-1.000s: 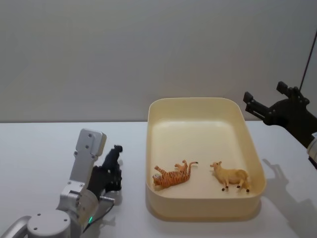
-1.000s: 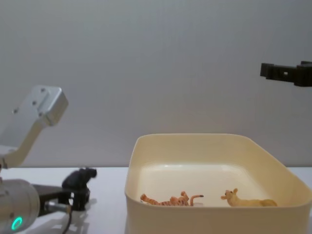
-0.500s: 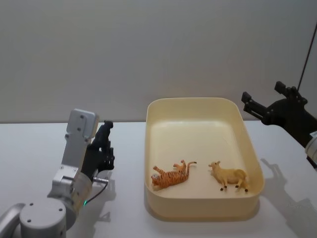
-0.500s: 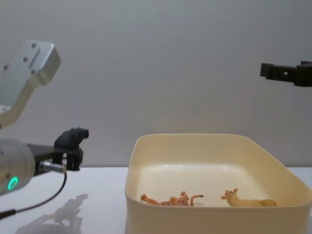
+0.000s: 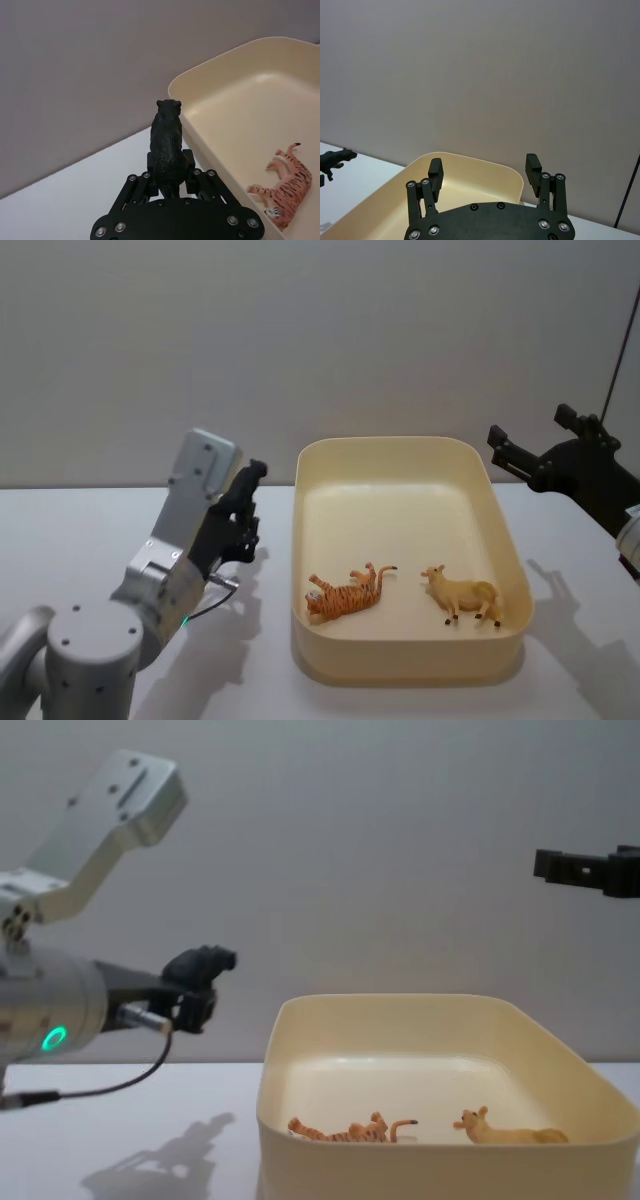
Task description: Pick up the toy alternately with two hands and place it into the central storage box.
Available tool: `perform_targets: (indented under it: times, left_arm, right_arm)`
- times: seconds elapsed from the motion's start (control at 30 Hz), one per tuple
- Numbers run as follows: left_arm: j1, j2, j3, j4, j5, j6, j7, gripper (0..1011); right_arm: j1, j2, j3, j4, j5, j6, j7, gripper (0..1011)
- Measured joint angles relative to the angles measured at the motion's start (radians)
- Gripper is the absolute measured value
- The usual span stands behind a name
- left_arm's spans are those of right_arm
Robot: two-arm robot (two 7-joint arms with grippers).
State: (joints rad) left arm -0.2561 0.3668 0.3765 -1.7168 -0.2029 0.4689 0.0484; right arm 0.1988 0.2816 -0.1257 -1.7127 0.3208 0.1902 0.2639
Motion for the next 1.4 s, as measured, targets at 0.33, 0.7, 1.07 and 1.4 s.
perform_targets:
  times: [0.33, 0.7, 1.07, 1.4]
  left_arm:
    - [-0.081, -0.023, 0.021, 0.033, 0.131, 0.032, -0.179, 261]
    - [-0.203, -0.076, 0.058, 0.120, 0.332, 0.028, -0.402, 261]
    - [-0.287, -0.119, 0.085, 0.195, 0.456, 0.006, -0.521, 517]
    - [-0.320, -0.137, 0.096, 0.224, 0.506, -0.002, -0.571, 824]
  right_arm:
    - [0.000, 0.000, 0.000, 0.000, 0.000, 0.000, 0.000, 1001]
    - [0.000, 0.000, 0.000, 0.000, 0.000, 0.000, 0.000, 1001]
    - [0.000, 0.000, 0.000, 0.000, 0.000, 0.000, 0.000, 1001]
    - [0.000, 0.000, 0.000, 0.000, 0.000, 0.000, 0.000, 1001]
